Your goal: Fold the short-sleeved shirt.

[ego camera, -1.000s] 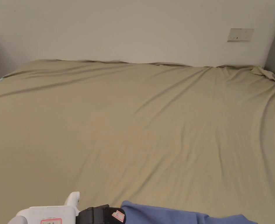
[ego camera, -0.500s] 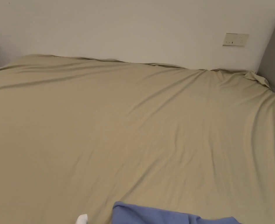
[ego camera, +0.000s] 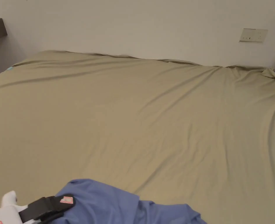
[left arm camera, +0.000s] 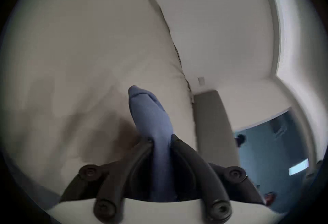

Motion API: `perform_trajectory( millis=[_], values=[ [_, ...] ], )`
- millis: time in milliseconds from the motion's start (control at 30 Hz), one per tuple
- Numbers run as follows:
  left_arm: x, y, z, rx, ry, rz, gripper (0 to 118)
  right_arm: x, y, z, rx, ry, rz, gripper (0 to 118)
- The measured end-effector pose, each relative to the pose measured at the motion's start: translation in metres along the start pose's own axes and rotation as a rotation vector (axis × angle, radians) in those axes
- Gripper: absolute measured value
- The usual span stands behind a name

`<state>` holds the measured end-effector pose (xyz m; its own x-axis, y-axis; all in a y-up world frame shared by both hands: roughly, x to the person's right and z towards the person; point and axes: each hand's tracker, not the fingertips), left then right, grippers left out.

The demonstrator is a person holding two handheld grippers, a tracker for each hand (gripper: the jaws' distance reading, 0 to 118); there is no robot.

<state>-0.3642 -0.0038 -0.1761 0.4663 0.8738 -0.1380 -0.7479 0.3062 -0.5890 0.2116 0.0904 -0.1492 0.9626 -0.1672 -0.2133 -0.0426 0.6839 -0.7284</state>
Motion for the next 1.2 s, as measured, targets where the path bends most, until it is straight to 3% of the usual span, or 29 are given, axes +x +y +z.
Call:
perform_trajectory(
  millis=[100, 200, 300, 533, 567, 633, 667, 800, 933, 1033, 1133, 1167, 1200],
  values=[
    [0.040, 0.013, 0.029, 0.031, 0.194, -0.266, 10, -0.006, 0.004, -0.009, -0.013, 0.021, 0.025, 3],
    [0.090, 0.003, 0.023, -0.035, 0.288, -0.415, 10, -0.013, 0.007, -0.017, -0.019, 0.040, 0.038, 3],
    [0.131, -0.023, -0.008, -0.126, 0.242, -0.542, 10, -0.017, 0.008, -0.018, -0.015, 0.059, 0.046, 3],
    [0.159, -0.103, -0.136, -0.477, 0.120, -0.638, 14, -0.004, 0.001, -0.002, 0.007, 0.041, 0.021, 3],
    [0.157, -0.114, -0.151, -0.522, 0.111, -0.636, 21, 0.000, 0.000, 0.001, 0.014, 0.035, 0.008, 3],
    [0.151, -0.136, -0.175, -0.625, 0.058, -0.603, 68, 0.008, -0.003, 0.007, 0.020, 0.014, -0.011, 3],
    [0.146, -0.144, -0.185, -0.663, 0.016, -0.568, 83, 0.012, -0.003, 0.009, 0.021, -0.001, -0.019, 3],
    [0.138, -0.143, -0.189, -0.693, -0.034, -0.429, 84, 0.023, -0.007, 0.014, 0.021, -0.033, -0.049, 3],
    [0.142, -0.099, -0.151, -0.553, -0.087, -0.433, 83, 0.024, -0.008, 0.015, 0.023, -0.029, -0.056, 3],
    [0.125, -0.073, -0.131, -0.395, -0.159, -0.292, 83, 0.021, -0.009, 0.007, 0.020, -0.003, -0.056, 3],
    [0.103, -0.073, -0.138, -0.408, -0.257, -0.106, 83, 0.014, -0.008, -0.001, 0.017, 0.028, -0.066, 3],
    [0.100, -0.079, -0.142, -0.411, -0.258, -0.113, 80, 0.011, -0.008, -0.003, 0.015, 0.034, -0.066, 3],
    [0.100, -0.089, -0.148, -0.425, -0.248, -0.146, 69, 0.008, -0.009, -0.004, 0.012, 0.043, -0.062, 3]
  ],
)
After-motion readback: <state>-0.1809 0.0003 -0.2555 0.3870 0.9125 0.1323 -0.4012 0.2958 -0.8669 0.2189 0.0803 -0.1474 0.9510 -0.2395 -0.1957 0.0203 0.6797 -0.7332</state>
